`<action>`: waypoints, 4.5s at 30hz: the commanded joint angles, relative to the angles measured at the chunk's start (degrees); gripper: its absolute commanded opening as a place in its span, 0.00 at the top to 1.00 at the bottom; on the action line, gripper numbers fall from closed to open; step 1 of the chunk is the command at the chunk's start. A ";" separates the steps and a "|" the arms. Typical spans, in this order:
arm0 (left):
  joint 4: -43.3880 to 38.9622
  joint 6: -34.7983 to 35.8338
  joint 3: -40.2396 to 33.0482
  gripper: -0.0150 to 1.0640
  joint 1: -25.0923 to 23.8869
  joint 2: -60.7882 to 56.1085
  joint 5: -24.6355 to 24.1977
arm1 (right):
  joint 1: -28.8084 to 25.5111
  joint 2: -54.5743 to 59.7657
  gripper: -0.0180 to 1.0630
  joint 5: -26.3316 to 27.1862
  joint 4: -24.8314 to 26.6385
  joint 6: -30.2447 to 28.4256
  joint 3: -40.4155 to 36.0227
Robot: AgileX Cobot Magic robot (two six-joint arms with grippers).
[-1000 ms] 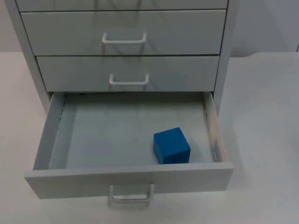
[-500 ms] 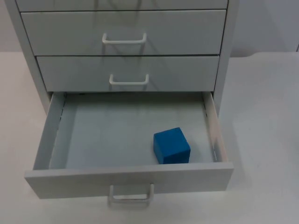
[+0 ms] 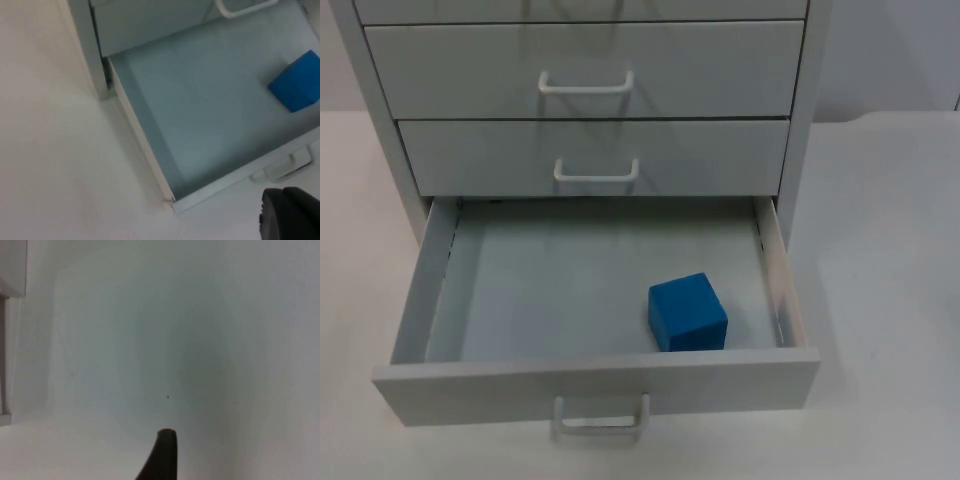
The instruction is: Open the drawer with the left hand, place the block into the drawer with the right hand, then close the drawer with the left hand.
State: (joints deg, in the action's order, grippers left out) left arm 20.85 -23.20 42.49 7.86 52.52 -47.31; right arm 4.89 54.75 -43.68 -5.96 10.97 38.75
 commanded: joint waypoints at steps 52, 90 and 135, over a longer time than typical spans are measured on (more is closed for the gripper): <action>-83.36 64.58 0.03 0.99 54.08 51.17 20.06 | -0.31 -0.35 0.27 0.63 0.09 -0.26 -0.25; -120.80 98.94 0.63 0.99 45.79 56.73 10.10 | -0.31 -0.35 0.27 0.98 -0.06 -0.26 -0.25; -109.26 89.23 16.63 0.99 34.77 66.52 12.12 | -0.31 -0.35 0.27 1.71 0.16 -0.26 -0.25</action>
State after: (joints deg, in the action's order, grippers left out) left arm -90.74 67.11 58.66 42.39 119.47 -33.64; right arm 4.89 54.75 -42.34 -5.62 10.68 38.75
